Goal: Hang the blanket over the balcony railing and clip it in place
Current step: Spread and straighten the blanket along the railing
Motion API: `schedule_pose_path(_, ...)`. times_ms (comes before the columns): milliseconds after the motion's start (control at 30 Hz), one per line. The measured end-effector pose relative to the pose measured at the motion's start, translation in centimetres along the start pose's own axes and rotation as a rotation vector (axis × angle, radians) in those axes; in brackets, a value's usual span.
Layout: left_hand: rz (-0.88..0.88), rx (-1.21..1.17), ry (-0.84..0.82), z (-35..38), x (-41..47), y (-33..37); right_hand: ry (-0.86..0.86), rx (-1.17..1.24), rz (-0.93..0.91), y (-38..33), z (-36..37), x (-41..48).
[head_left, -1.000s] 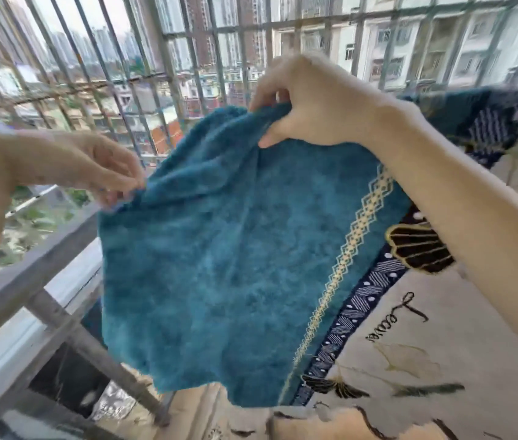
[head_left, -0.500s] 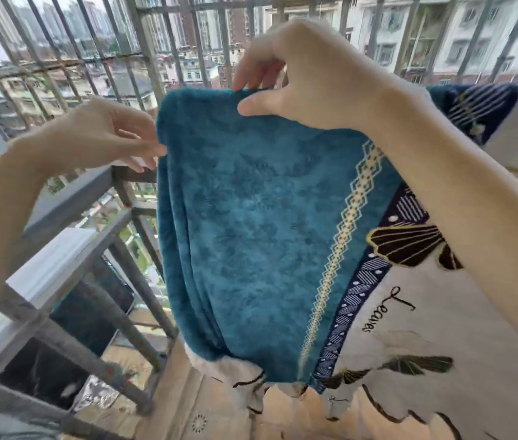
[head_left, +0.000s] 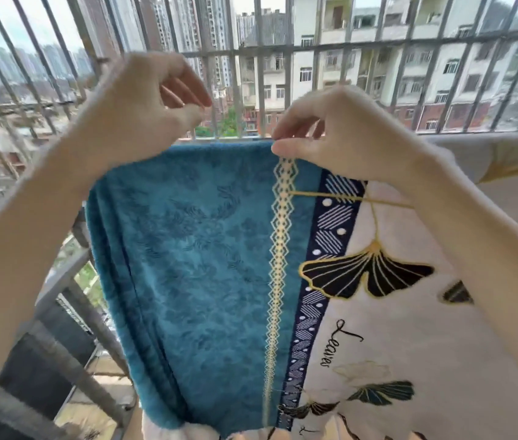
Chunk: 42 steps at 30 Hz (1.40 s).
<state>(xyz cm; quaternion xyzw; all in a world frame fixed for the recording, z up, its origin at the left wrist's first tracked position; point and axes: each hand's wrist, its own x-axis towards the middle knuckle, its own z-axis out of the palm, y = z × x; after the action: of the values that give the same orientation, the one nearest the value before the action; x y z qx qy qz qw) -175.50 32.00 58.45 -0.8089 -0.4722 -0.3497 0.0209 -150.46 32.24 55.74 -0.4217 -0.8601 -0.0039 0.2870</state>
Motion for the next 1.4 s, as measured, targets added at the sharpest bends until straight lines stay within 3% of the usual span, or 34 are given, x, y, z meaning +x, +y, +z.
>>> schedule_pose_path(233,0.22,-0.11,-0.126,7.9,3.0,8.5,0.126,-0.126,0.225,2.9,-4.9,-8.5)
schedule_pose_path(600,0.609,-0.456,-0.376,19.2,2.5,24.1,0.229,-0.403,0.815,0.5,-12.6,-28.3)
schedule_pose_path(933,0.861,-0.479,-0.619,26.6,-1.6,41.9,0.356,-0.532,1.182,-2.7,-19.0,-47.2)
schedule_pose_path(1200,0.923,-0.576,-0.689,32.5,-5.8,56.4,0.404,-0.562,1.354,-2.8,-24.4,-61.6)
schedule_pose_path(1400,0.907,-0.564,-0.802,38.5,-8.8,62.6,0.368,-0.468,1.462,-0.4,-25.5,-70.1)
